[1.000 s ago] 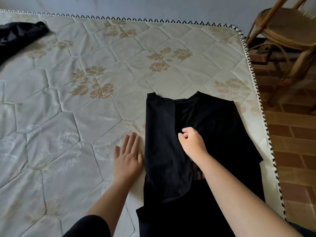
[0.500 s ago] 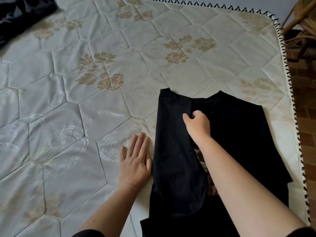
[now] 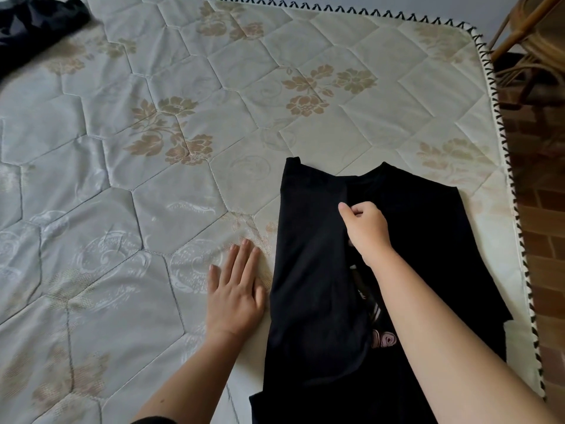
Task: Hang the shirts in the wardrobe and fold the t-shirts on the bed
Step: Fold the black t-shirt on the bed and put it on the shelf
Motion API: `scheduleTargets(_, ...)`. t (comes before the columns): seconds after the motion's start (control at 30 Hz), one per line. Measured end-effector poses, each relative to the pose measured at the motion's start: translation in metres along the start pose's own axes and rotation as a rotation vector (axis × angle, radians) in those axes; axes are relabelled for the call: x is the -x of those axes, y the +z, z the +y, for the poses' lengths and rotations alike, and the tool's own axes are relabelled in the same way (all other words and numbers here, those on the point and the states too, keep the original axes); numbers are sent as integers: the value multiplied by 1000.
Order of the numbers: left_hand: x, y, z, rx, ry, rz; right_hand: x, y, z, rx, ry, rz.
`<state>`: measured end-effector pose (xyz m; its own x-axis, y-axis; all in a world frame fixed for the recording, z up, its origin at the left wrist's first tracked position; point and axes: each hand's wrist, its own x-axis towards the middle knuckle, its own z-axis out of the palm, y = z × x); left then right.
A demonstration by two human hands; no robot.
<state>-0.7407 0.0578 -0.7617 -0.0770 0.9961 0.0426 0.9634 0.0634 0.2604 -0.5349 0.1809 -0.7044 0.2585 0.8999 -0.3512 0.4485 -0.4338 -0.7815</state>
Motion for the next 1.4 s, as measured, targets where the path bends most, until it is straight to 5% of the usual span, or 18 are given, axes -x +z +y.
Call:
scheduleTargets(0.33,1,-2,2,41,-13,-16,56,-15,23,279,49,-283)
scheduleTargets(0.93,10,-23,11,67,-36,-127,147,-31,64,210,274,-214)
scheduleTargets(1.2,67,-33,32,456,-169,-191,178,-33,81,-17,426,-337)
scheduleTargets(1.4,108,-38,21,528,-98,-254,193,-34,96,-44,319,-96)
